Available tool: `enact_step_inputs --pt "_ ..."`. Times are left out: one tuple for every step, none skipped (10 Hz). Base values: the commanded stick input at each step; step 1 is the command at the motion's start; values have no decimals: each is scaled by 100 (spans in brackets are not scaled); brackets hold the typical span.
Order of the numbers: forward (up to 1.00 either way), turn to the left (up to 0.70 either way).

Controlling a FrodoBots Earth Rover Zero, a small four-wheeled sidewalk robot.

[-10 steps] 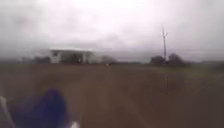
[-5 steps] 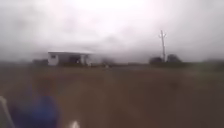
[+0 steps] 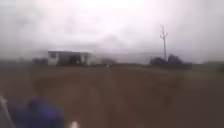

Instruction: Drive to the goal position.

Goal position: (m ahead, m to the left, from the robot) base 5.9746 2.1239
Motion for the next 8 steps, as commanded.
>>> enact_step_inputs --pt "70 0" --pt "70 0" --pt "70 0" --pt "70 0" --pt "70 0" --pt "70 0" --pt "70 0" --pt "70 0"
